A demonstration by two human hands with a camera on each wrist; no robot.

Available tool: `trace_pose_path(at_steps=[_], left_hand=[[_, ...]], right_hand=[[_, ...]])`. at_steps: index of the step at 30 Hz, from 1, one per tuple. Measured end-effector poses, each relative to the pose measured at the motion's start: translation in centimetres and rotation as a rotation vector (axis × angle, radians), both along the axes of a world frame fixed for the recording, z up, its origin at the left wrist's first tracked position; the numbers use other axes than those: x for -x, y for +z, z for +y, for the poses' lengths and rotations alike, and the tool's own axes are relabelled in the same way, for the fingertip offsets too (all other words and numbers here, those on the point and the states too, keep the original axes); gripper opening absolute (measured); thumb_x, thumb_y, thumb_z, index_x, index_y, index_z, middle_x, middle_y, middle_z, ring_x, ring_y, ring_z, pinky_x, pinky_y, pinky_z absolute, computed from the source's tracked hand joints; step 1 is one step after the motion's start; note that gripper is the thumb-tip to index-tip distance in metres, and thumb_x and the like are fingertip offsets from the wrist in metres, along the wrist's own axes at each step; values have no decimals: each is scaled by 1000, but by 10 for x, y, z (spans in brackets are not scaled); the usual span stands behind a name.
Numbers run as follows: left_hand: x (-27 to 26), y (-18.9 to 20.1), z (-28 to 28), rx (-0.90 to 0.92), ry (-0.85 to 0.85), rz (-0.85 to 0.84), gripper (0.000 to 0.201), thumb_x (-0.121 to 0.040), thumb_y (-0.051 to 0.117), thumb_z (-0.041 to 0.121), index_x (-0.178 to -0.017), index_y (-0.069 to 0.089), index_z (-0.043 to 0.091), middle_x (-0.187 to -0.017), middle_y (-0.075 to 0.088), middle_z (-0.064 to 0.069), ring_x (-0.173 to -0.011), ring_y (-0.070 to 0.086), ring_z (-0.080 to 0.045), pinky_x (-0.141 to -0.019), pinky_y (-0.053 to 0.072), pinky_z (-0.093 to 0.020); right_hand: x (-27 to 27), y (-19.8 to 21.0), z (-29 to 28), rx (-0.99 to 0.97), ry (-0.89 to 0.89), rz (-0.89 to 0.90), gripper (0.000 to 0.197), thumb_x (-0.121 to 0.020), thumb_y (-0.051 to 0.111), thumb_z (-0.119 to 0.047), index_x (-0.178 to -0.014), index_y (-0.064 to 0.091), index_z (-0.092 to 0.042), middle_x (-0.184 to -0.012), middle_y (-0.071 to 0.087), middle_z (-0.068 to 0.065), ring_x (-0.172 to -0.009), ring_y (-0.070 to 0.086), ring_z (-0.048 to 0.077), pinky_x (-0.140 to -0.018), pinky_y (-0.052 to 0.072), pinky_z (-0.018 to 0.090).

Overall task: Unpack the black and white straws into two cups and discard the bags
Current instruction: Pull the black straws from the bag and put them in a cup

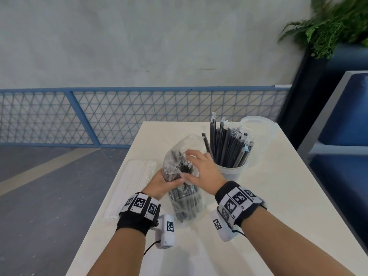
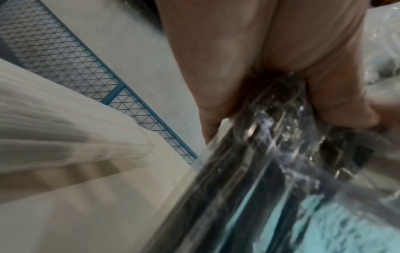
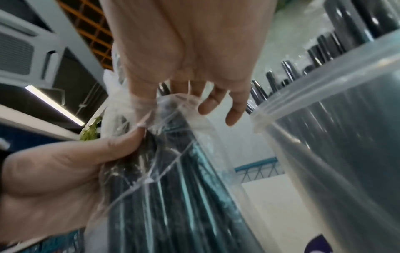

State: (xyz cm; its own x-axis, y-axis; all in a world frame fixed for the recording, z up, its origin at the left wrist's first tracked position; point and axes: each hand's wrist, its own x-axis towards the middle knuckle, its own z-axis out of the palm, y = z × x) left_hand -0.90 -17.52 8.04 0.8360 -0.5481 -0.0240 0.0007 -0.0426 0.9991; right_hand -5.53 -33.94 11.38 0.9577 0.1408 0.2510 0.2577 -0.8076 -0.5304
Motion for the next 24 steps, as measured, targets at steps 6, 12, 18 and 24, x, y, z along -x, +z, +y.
trace_pose_path(at_steps=[6,12,18,24], left_hand=[[2,-1,0,-17,-76,46,40,-81,59,-13,-111,57,13,-103,68,1,-94,67,-4,-79,52,-18],[1,1,-3,-22,-149,55,51,-75,64,-14,-117,53,13,-98,70,9,-93,67,-1,-77,52,-17],[2,3,-7,7,-120,54,58,-59,83,41,-111,64,24,-107,71,6,-108,64,-11,-91,50,-23],[-5,-13,-5,10,-26,100,48,-65,69,42,-109,64,22,-115,66,-8,-117,57,-27,-108,37,-46]], right_hand=[[2,1,-3,-486,108,258,58,-81,70,-14,-132,44,-16,-122,58,-2,-110,54,9,-93,38,7],[-2,-5,1,-683,68,401,53,-69,77,-17,-116,54,-25,-114,66,13,-108,62,28,-98,48,45],[-3,-14,4,-833,-39,288,41,-62,80,-14,-99,65,-25,-98,71,5,-94,67,24,-91,53,46],[-4,-1,-4,-1142,-114,252,31,-76,70,0,-106,64,-2,-98,70,9,-89,68,19,-83,55,28]])
